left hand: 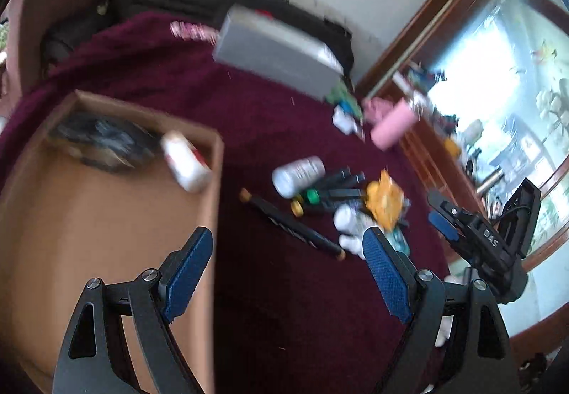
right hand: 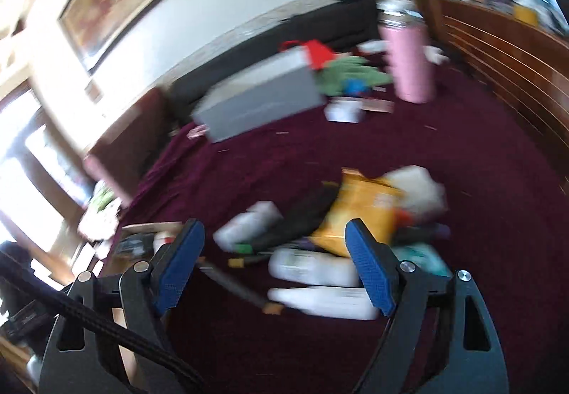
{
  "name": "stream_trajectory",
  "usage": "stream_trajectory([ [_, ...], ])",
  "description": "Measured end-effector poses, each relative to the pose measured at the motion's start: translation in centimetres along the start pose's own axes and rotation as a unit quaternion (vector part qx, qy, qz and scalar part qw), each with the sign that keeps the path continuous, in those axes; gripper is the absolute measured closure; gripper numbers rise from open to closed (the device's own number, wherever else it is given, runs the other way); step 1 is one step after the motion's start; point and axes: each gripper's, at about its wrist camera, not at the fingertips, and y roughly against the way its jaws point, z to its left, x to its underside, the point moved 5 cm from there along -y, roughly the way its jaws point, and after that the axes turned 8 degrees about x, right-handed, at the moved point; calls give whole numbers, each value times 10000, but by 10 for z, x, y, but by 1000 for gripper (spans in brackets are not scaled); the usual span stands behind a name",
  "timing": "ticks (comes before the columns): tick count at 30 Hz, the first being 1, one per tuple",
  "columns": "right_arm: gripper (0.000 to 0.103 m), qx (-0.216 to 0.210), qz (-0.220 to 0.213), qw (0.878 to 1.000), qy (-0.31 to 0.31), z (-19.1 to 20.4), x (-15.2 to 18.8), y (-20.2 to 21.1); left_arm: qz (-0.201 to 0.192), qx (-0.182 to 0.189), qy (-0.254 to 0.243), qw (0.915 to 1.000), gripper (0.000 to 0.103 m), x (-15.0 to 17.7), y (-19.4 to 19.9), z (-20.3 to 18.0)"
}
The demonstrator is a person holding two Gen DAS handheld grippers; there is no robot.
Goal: Organize objects
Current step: 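Move both tools back over the pile of items on the bed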
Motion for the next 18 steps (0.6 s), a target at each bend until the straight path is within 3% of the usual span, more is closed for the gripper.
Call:
stream_trajectory([
  [4, 21, 250, -125, 9990, -360, -50, 5, -3, 363, -308, 306, 9984, 21, 14, -39, -8],
  [7, 21, 196, -185, 9980, -568, -71, 7, -12, 296, -962, 298, 9945, 21, 11, -57, -7],
  [9, 21, 104, -234, 9974, -672, -81, 11, -14, 176, -1472, 200, 9888, 21, 6, -70, -8],
  [13, 21, -243, -110, 9952, -941, -91, 12, -16, 178, -2038, -14, 9788, 21, 3, -98, -13],
  [18, 21, -463, -269, 9937, -982, -92, 13, -3, 524, -2802, -482, 9573, 21, 14, -134, -14],
])
